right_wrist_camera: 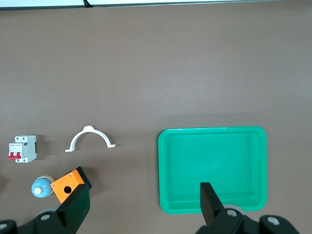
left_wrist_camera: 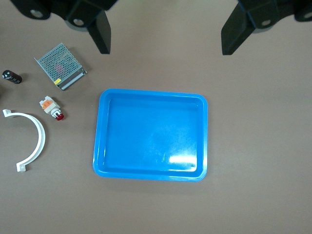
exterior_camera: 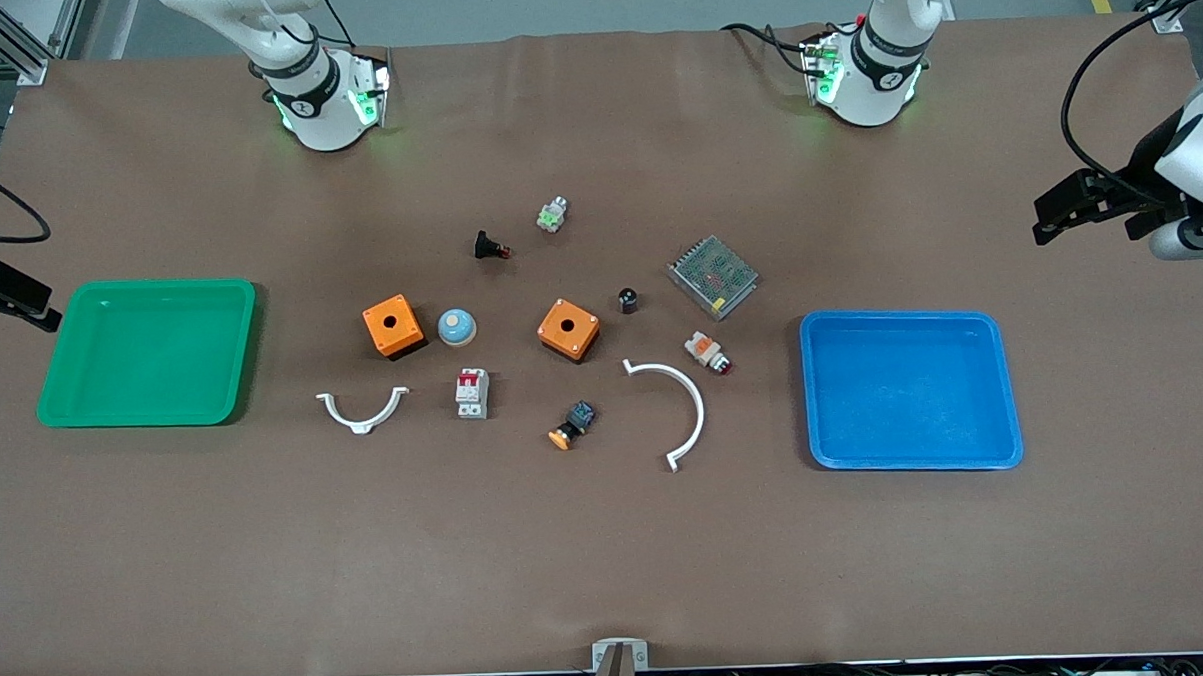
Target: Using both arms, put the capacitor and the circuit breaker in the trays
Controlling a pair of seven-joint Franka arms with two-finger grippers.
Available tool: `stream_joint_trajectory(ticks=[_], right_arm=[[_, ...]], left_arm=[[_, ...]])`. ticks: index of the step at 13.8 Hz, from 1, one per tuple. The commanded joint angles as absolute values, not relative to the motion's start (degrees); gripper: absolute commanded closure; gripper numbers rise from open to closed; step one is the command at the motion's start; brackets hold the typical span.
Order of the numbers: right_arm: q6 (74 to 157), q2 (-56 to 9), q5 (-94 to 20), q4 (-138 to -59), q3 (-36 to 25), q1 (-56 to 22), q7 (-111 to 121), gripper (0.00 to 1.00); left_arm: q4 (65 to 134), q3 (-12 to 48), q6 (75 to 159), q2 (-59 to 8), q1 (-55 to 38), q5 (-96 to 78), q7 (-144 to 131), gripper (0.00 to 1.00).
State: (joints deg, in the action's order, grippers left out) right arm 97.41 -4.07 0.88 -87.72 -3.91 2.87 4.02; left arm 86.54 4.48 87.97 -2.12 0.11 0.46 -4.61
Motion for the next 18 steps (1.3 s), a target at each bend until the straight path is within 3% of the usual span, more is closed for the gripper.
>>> stream_joint_trajectory(ticks=[1,7,12,16,18], right_arm=[[96.5,-4.4,0.7,-86.6,-3.4,3.3,4.1,0.00],[96.5,-4.6,0.2,-86.6,-3.3,2.6,4.0,0.00],[97.2,-8.1,-1.1,-86.7,-3.3,-4.6,3.6,0.00],[98.6,-12.3,-1.0,-86.5,-3.3,-8.4,3.5,0.00],[103.2,-14.4,-1.1,-86.7,-3.3,-11.0,3.6,0.00]], left_arm=[[85.3,4.7,86.9,-2.3,0.4,0.4,-4.7,0.00],[85.3,5.5,88.0,-8.6,-3.3,0.1,-5.6,0.00],[86.2,6.4,99.4,-16.9,-12.7,0.4,-19.4,0.00],[95.2,6.5,110.2,-18.6,-20.5,-0.1,-35.5,0.00],[99.4,6.5,116.2,-20.2,-23.5,-0.1,-43.7,0.00]])
